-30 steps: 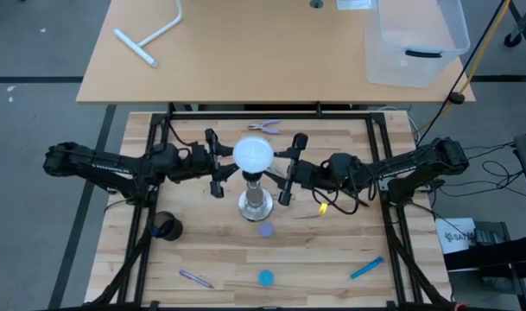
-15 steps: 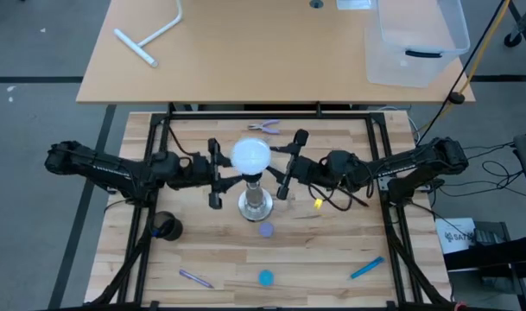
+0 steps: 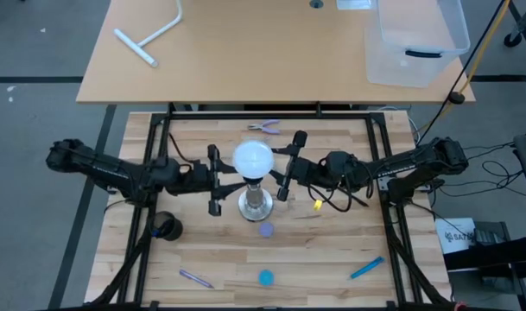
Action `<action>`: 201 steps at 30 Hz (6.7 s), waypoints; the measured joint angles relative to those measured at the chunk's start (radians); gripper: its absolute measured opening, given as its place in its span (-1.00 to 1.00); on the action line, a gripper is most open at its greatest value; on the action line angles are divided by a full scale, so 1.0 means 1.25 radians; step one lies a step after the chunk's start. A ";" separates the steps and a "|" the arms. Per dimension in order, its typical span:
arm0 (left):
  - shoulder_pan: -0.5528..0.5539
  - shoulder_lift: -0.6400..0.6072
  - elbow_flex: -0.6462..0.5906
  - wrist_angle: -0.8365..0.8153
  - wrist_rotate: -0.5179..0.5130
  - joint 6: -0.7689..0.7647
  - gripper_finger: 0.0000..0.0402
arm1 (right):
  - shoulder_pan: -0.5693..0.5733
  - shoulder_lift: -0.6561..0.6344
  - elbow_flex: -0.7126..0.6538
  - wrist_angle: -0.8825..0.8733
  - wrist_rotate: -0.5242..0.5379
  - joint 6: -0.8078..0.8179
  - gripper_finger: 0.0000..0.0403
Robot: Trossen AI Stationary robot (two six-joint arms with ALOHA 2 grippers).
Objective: Screw lightbulb
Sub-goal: Remove the lightbulb from the silver lamp socket
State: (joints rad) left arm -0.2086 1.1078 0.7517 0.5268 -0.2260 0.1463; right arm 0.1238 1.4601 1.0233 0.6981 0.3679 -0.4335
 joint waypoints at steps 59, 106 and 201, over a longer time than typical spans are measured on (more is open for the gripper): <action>0.084 -0.015 0.000 0.058 -0.048 -0.005 -0.19 | 0.028 -0.001 0.000 0.033 0.015 -0.040 -0.08; 0.054 -0.016 0.000 0.045 -0.041 -0.011 -0.19 | 0.010 -0.001 0.000 0.043 -0.006 -0.064 -0.08; 0.024 -0.030 0.000 0.018 0.025 0.016 -0.19 | -0.035 0.009 0.000 0.042 -0.047 -0.013 -0.08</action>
State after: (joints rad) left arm -0.1780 1.0698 0.7521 0.5495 -0.1946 0.1667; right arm 0.0802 1.4715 1.0237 0.7506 0.3086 -0.4492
